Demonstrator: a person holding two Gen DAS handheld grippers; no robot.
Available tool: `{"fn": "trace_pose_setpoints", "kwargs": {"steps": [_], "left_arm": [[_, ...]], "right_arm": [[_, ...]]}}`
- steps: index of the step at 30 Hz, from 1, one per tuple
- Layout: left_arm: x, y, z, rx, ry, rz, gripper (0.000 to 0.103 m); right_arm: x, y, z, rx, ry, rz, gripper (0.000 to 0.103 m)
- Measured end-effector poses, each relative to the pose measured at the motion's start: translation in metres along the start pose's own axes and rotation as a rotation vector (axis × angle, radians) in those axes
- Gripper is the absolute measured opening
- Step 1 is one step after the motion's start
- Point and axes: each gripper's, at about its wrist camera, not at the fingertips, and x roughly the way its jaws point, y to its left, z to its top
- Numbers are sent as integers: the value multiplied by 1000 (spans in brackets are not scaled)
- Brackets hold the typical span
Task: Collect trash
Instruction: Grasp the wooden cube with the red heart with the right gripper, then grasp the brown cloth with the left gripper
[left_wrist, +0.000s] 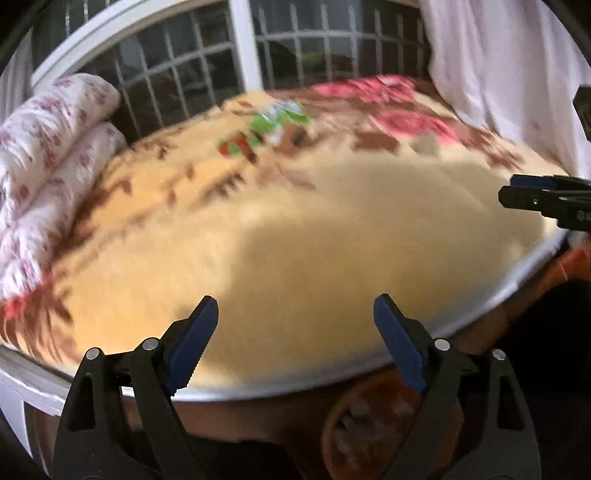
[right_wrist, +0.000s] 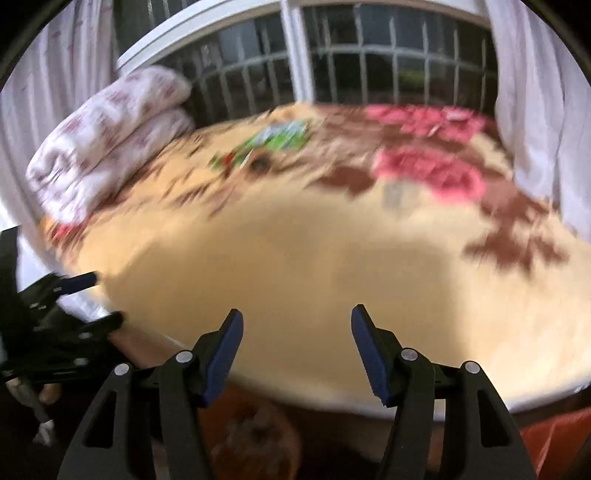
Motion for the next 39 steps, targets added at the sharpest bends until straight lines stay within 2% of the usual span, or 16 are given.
{"fn": "trace_pose_setpoints", "kwargs": {"steps": [4,8,9,13,20,21,22,23,28,32,35,38,39], "left_arm": [[29,17,35,-77,-14,18,84],[57,29,52,-125,0,26,84],[64,30,55,-133,8,23,84],[76,29,58,-134,26,15,84],[92,21,57,-115,57,19,84],[93,20,57,-114,57,21,84],[94,20,57,-114,55,24,84],[94,20,58,-115,56,27,84],[96,20,61,-145,65,20,84],[101,19,72,-188,72,1,84],[112,13,92,-231,62,-29,84],[127,7,115,-244,64,-14,85],[135,6,126,-250,63,-3,90]], "right_arm": [[41,-39,45,-3,-42,-130,63],[84,-63,73,-13,-29,-181,67],[99,-68,79,-15,-4,-185,69],[137,-88,94,50,141,-111,69],[161,-94,107,-74,210,-100,69],[166,-95,106,-86,227,-85,63],[172,-97,104,-82,250,-62,46],[173,-97,103,-81,254,-64,43],[151,-83,99,-83,182,-87,41],[99,-62,91,86,25,8,41],[69,-39,69,173,-92,38,41],[57,-18,50,130,-169,0,42],[58,-15,47,113,-178,-3,42]]}}
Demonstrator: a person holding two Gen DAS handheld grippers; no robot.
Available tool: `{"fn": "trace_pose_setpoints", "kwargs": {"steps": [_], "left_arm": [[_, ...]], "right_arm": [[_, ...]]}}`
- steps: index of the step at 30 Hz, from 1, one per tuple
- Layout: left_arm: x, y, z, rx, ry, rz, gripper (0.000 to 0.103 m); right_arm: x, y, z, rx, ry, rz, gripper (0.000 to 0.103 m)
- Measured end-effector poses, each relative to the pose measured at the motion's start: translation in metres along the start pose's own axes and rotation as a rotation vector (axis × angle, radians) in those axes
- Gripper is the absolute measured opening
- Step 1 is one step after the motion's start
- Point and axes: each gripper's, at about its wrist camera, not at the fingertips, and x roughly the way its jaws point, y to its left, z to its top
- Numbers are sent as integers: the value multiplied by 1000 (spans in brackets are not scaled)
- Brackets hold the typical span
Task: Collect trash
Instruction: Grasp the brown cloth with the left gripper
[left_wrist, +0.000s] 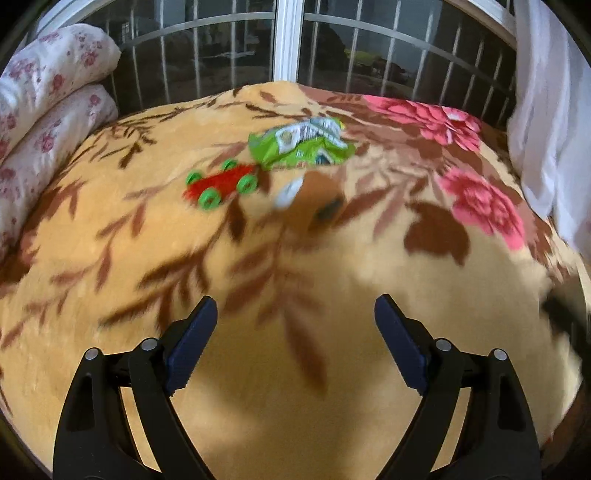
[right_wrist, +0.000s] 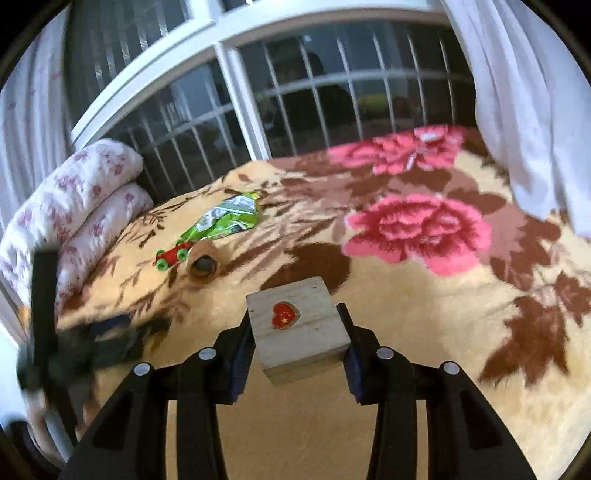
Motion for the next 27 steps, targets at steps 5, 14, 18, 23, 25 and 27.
{"fn": "trace_pose_setpoints", "kwargs": {"steps": [5,14,18,23,25,27], "left_arm": [[31,-8,33,-26,14,11,91],[91,-14,65,-45,97,56,91],[98,-12,64,-54,102,76,68],[85,1,63,-117,50,51,34],[76,5,60,-139,24,51,30],[67,6,58,-141,6,63,30]], "right_arm": [[7,-4,-7,-43,10,-16,42],[7,-24,-8,24,24,11,42],[10,-22,-8,22,28,16,42],[15,-16,-8,13,36,12,42],[16,-13,-9,-2,37,-2,42],[17,-10,-10,-18,34,-19,42]]}}
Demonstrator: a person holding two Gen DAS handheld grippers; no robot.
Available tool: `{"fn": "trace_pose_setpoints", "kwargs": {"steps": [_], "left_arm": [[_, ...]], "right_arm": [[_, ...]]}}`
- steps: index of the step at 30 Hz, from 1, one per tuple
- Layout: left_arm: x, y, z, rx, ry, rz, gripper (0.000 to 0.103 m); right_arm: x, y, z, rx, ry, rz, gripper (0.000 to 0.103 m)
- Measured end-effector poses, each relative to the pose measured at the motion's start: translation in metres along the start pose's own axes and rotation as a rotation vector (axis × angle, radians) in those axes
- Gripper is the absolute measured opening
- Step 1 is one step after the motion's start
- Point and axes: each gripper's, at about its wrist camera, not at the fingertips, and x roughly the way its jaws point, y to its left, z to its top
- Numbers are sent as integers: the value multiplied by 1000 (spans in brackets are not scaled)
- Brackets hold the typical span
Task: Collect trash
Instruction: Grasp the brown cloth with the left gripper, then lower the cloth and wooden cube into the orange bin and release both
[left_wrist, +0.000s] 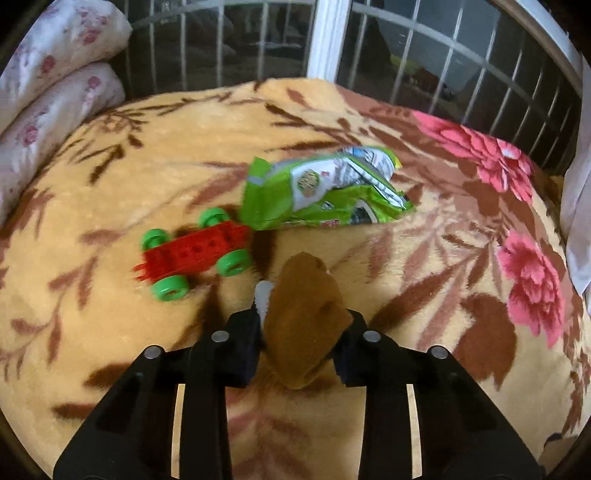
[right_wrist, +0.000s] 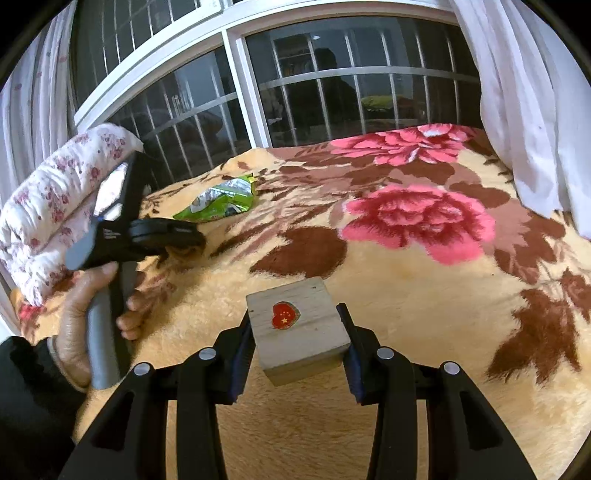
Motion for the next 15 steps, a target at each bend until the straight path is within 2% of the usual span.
{"fn": "trace_pose_setpoints", "kwargs": {"steps": [7,15], "left_arm": [[-55,8,-21,32,-78,-22,30],[-119,7,-67,149,-169,6,30]], "right_arm": [[-1,0,-1,16,-1,-1,42],[-5,10,-7,3,-5,6,42]]}}
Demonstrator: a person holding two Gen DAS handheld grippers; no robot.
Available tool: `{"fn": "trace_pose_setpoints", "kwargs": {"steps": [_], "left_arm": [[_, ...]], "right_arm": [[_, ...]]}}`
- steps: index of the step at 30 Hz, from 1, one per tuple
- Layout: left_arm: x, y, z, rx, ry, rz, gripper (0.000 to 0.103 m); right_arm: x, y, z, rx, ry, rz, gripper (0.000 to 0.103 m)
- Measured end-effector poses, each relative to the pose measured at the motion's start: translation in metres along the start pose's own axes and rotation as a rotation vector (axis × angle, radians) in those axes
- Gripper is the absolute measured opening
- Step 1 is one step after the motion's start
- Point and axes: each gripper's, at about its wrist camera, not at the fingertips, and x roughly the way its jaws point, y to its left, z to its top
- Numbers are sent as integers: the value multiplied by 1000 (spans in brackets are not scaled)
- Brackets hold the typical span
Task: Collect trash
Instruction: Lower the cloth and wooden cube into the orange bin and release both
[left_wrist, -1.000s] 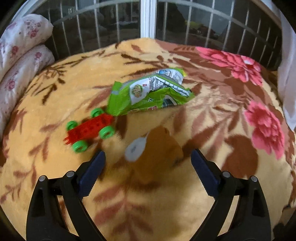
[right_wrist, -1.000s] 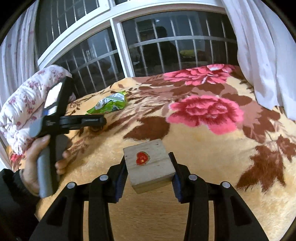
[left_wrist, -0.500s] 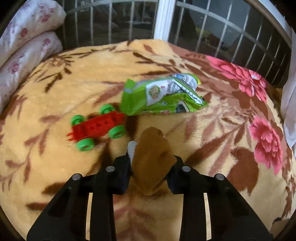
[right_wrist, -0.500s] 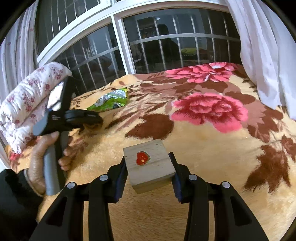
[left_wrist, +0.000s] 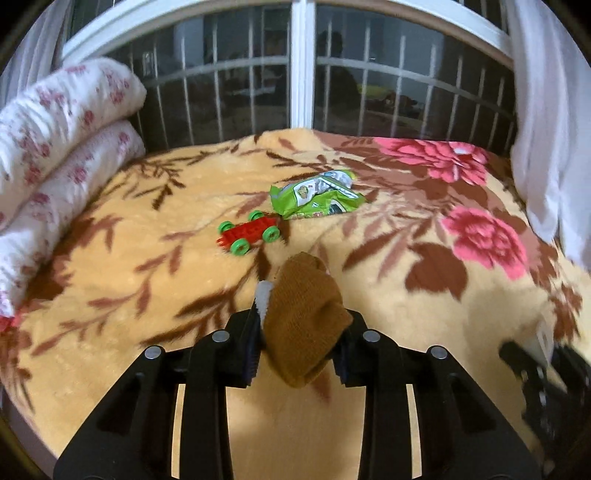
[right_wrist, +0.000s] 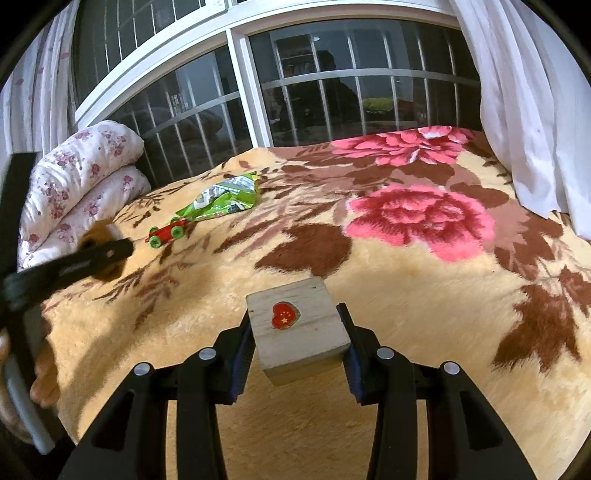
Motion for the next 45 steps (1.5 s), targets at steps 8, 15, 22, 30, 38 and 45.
{"fn": "trace_pose_setpoints", "kwargs": {"steps": [8,15,22,30,38,45], "left_arm": [[-51,-3,-38,56,-39,7,30],[-96,1,-97,114,-12,-57,30],[-112,4,-188,257,153,-162,30],[-50,3,-255,268,555,-234,30],[-8,4,-286,249,765,-243,30],[4,-3,-294,284,819,-198,60]], "right_arm": [[-27,21,-12,-76,-82,27,42],[-81,41,-58,-151,-170,34,42],[-119,49,-128,-102,3,168,42],[-95,72,-201,-171,378,120,42],[-53,69,-223,-135,582,101,42],[-33,71,-233,-134,670,96,63]]}}
